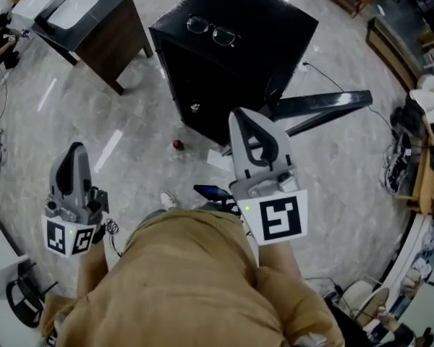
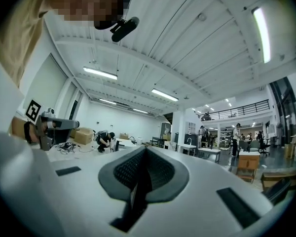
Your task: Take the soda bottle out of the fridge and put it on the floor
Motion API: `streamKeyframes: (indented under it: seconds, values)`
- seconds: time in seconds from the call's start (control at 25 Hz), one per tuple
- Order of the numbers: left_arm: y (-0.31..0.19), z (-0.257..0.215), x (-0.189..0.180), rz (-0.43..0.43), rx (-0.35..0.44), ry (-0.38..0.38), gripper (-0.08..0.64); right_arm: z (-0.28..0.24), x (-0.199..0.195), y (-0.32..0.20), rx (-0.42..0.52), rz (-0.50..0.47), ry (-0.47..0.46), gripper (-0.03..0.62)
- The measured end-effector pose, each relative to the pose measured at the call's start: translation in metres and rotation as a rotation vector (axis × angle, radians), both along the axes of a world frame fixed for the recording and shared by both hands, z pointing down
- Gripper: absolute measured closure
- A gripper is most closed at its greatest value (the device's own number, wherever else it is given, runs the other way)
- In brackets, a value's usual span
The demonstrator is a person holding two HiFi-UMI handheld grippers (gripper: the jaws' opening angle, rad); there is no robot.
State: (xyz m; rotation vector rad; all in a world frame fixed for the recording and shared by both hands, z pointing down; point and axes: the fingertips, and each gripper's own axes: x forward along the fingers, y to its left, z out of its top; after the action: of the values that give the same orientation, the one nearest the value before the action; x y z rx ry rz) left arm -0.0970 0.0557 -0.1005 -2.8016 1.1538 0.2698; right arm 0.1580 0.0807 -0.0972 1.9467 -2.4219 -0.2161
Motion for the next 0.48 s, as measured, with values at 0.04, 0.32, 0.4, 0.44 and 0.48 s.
streamKeyframes:
  seconds: [0.04,0.32,0.4,0.44,0.48]
  values:
    - [0.000,-0.001,-0.004,-0.006,0.002,0.006,0.558,-0.002,-0.001,0.001,-0.001,0.002,0.004,0.592]
    - [0.002,0.008,-0.022,-0.023,-0.025,0.005,0.558,0.000,-0.013,0.005,-0.033,-0.010,0.033,0.592]
    - [0.002,0.007,-0.025,-0.026,-0.025,0.007,0.558,-0.003,-0.014,0.005,-0.036,-0.007,0.042,0.592]
    - [0.001,0.005,-0.027,-0.027,-0.024,0.010,0.558,-0.005,-0.015,0.005,-0.037,-0.007,0.046,0.592]
    - [0.001,0.004,-0.028,-0.028,-0.024,0.011,0.558,-0.007,-0.017,0.004,-0.037,-0.007,0.048,0.592]
